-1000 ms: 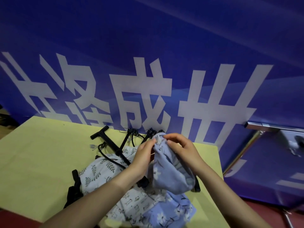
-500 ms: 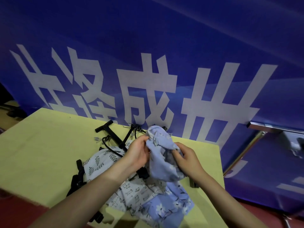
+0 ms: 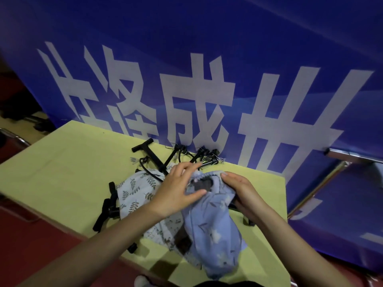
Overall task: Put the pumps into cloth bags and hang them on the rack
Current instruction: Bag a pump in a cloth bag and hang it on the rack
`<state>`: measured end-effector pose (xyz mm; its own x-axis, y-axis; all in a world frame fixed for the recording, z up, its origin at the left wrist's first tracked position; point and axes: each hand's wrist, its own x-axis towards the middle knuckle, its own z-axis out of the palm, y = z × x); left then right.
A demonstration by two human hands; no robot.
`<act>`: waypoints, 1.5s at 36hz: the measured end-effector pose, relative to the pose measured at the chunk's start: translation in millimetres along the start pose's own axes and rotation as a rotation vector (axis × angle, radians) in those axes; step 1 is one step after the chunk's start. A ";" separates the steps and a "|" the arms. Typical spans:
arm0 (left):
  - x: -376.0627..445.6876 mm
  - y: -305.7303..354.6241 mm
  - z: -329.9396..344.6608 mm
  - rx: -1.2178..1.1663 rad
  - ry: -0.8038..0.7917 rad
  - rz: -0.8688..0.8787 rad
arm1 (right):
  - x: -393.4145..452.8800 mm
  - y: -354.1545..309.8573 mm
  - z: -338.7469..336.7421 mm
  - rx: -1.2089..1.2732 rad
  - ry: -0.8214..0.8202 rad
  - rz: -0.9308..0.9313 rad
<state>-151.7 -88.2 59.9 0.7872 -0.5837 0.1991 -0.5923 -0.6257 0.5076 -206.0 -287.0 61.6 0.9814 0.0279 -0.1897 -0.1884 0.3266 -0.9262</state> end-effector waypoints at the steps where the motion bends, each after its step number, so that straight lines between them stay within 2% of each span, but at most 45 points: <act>1: 1.0 1.6 0.9 0.057 0.011 0.045 | -0.4 0.3 2.1 0.036 -0.020 0.017; 4: 8.1 1.5 6.4 0.092 -0.004 0.021 | -0.4 1.1 3.0 0.117 -0.049 0.062; 9: 14.4 -13.1 14.3 0.049 -0.016 -0.069 | 0.8 3.5 -7.5 0.198 0.008 0.081; 11: 17.2 -18.3 15.9 0.040 -0.033 -0.098 | 0.4 8.4 -14.5 0.007 0.034 0.053; 15: 28.5 -17.5 13.7 -0.064 -0.087 -0.197 | 0.1 19.6 -28.3 -0.739 0.076 -0.059; 18: 34.2 -6.1 8.7 -0.517 -0.150 -0.420 | 1.2 28.6 -37.1 -0.953 0.092 -0.080; 22: 41.7 -3.3 0.2 -1.256 -0.119 -0.674 | 2.2 29.7 -46.8 -1.104 0.106 -0.081; 24: 45.5 -4.9 -3.8 -1.469 -0.083 -0.813 | 3.2 31.0 -51.9 -1.141 0.149 -0.083; 27: 47.9 -12.9 -2.3 -1.508 -0.097 -0.891 | 1.1 32.8 -57.7 -1.099 0.304 -0.072; 29: 47.1 -18.4 0.0 -1.366 -0.169 -0.816 | 1.2 32.6 -60.2 -0.994 0.391 -0.069; 31: 46.4 -22.7 2.1 -1.161 -0.204 -0.705 | 3.1 30.7 -62.8 -0.741 0.414 -0.004; 36: 47.5 -32.1 4.0 -0.708 -0.180 -0.585 | 10.6 28.4 -71.2 0.288 0.251 0.318; 38: 47.6 -34.4 6.5 -0.636 -0.164 -0.551 | 12.5 27.3 -71.7 0.525 0.172 0.362; 40: 47.7 -33.8 9.4 -0.589 -0.132 -0.536 | 12.8 25.2 -70.3 0.622 0.095 0.375; 43: 51.0 -38.0 16.2 -0.643 -0.090 -0.579 | 10.7 21.6 -61.3 0.612 -0.024 0.416; 50: 63.0 -38.5 2.2 -1.330 -0.037 -0.833 | 11.6 19.4 -56.8 0.396 0.120 0.420; 52: 62.0 -34.9 0.9 -1.424 -0.051 -0.873 | 7.1 19.4 -54.4 0.097 0.074 0.353; 54: 59.1 -32.4 2.8 -1.425 -0.096 -0.878 | 3.0 19.7 -53.3 -0.396 0.101 0.244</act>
<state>-86.4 -103.9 52.8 0.7281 -0.3965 -0.5592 0.6520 0.1485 0.7436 -208.7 -330.8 25.5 0.9020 -0.0395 -0.4300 -0.4317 -0.0643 -0.8997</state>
